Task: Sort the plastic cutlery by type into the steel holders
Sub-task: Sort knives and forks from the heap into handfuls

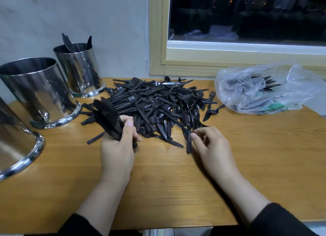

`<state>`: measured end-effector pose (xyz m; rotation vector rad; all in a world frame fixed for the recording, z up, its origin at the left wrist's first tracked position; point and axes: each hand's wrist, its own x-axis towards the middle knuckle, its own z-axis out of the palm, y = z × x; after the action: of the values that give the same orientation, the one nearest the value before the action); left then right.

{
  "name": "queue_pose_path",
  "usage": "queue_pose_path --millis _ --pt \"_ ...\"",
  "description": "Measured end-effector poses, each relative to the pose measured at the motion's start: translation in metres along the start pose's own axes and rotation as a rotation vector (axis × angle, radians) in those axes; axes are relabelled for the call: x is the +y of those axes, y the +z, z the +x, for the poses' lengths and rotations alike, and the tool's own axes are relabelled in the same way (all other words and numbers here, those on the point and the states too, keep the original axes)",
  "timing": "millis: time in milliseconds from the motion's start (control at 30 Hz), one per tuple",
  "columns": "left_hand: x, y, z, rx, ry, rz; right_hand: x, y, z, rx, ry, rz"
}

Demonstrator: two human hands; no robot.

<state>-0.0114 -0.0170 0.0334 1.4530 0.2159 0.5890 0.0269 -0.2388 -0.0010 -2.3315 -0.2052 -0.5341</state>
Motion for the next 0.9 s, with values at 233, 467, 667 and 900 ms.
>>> queue_pose_path --millis 233,467,667,900 --pt "-0.019 -0.004 -0.001 -0.197 -0.165 0.139 0.004 0.004 0.011 -0.073 0.093 -0.163" --pt "-0.021 -0.007 -0.002 -0.311 -0.110 0.269 0.003 0.006 0.021 -0.101 0.114 -0.276" --pt "-0.024 -0.008 -0.001 -0.315 -0.111 0.265 0.005 0.004 0.021 -0.109 0.150 -0.214" --pt "-0.023 -0.009 -0.001 -0.311 -0.114 0.280 0.001 -0.001 0.023 -0.161 0.281 -0.075"
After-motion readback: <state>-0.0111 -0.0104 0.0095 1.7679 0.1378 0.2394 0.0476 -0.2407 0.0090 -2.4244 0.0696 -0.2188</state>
